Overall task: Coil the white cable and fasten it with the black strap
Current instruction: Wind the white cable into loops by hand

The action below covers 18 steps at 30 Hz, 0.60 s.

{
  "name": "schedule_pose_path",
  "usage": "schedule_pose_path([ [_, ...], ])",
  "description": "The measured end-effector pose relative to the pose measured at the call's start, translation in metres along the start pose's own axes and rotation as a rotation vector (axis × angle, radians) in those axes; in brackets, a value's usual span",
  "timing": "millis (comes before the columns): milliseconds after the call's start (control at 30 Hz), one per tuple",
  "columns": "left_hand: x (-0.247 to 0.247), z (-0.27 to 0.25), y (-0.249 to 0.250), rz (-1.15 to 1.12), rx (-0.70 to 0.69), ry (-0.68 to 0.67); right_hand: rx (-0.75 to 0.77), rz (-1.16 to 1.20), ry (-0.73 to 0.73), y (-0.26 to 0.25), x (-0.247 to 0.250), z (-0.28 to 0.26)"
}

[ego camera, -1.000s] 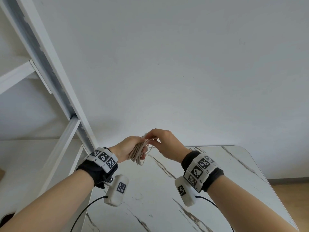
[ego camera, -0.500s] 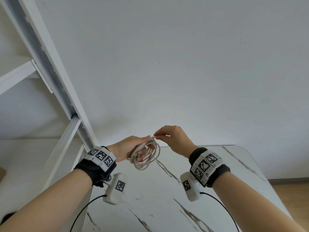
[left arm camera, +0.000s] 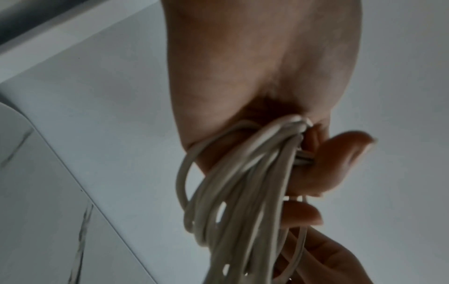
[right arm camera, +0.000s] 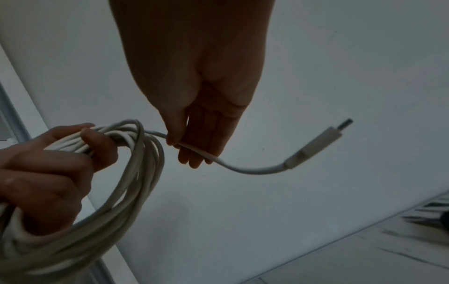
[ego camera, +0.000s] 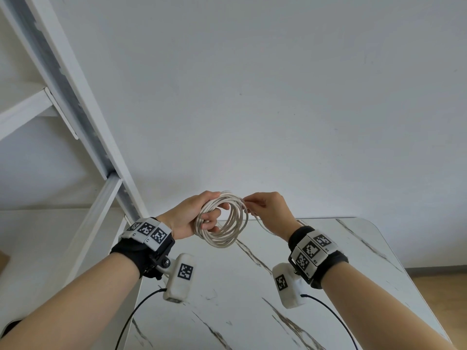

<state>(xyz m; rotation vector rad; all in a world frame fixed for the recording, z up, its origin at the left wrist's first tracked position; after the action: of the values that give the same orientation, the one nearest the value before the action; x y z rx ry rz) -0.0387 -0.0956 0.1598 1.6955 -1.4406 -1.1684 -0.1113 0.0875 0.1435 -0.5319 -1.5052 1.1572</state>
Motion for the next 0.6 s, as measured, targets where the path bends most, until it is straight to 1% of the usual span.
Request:
schedule_pose_path([
  [100, -0.004, 0.001, 0.0, -0.031, 0.001, 0.008, -0.047, 0.066, 0.016, 0.002, -0.003, 0.001],
  [233, -0.011, 0.002, 0.001, -0.071, -0.001, 0.02, -0.135, 0.214, 0.019, 0.002, -0.006, -0.001],
  [367, -0.015, 0.002, 0.002, -0.099, -0.016, 0.033, -0.188, 0.308, 0.012, 0.001, -0.005, -0.003],
  [500, -0.017, 0.003, 0.004, -0.153, -0.033, 0.059, -0.235, 0.303, -0.019, 0.003, -0.005, -0.002],
  [600, -0.016, 0.006, 0.005, -0.253, -0.067, 0.091, -0.256, 0.248, -0.075, 0.005, -0.006, -0.005],
])
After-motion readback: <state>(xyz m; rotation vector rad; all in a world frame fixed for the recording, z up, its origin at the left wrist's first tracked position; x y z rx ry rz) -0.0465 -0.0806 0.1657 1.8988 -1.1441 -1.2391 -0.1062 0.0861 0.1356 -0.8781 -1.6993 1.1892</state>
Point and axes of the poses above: each hand's wrist, its own z-axis towards the middle knuckle, its own x-axis out of the back of the hand, y = z × x, the point moved 1 cm from there along z, towards the middle knuckle, and after that the axes turned 7 degrees about y, right-handed, at the moved point
